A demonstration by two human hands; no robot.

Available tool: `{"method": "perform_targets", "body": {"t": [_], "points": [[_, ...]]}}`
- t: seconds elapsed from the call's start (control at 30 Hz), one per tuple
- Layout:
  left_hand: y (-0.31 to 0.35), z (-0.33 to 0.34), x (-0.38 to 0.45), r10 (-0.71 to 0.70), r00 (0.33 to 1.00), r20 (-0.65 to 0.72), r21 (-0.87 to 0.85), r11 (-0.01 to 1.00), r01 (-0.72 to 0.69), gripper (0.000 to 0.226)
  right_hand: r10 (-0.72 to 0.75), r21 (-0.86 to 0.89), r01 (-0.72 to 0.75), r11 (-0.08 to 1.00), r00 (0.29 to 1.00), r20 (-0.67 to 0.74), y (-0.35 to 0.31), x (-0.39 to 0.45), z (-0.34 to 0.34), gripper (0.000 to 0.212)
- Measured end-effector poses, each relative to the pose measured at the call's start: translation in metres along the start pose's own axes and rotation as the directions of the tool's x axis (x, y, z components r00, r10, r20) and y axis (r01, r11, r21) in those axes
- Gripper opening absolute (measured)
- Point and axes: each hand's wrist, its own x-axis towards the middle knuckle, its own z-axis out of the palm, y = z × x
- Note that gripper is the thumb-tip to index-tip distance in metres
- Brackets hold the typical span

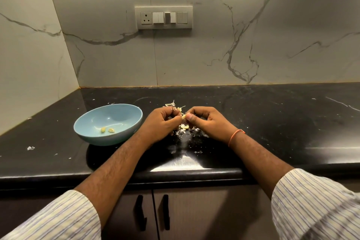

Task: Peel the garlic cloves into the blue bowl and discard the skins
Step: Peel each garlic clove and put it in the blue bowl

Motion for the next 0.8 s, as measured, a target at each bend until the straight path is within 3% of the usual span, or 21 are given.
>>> {"method": "perform_targets", "body": {"t": [0.17, 0.37, 0.5, 0.8], "points": [[0.004, 0.001, -0.006, 0.019, 0.989, -0.147, -0.046, 0.999, -0.026, 0.005, 0.007, -0.005, -0.008, 1.0, 0.992, -0.125, 0.007, 0.001, 0.001, 0.017], [0.005, 0.007, -0.012, 0.189, 0.962, -0.198, 0.112, 0.979, -0.169, 0.027, -0.015, -0.089, -0.007, 0.996, 0.97, -0.242, 0.007, -0.003, 0.002, 0.009], [0.012, 0.005, -0.013, 0.259, 0.935, -0.241, 0.218, 0.953, -0.208, 0.024, -0.086, -0.179, 0.041, 0.983, 0.964, -0.25, 0.0, -0.008, 0.002, 0.01], [0.045, -0.044, -0.02, 0.336, 0.933, -0.13, 0.497, 0.836, -0.232, 0.013, -0.083, -0.154, 0.046, 0.987, 0.966, -0.245, -0.044, 0.008, 0.018, 0.013]]}}
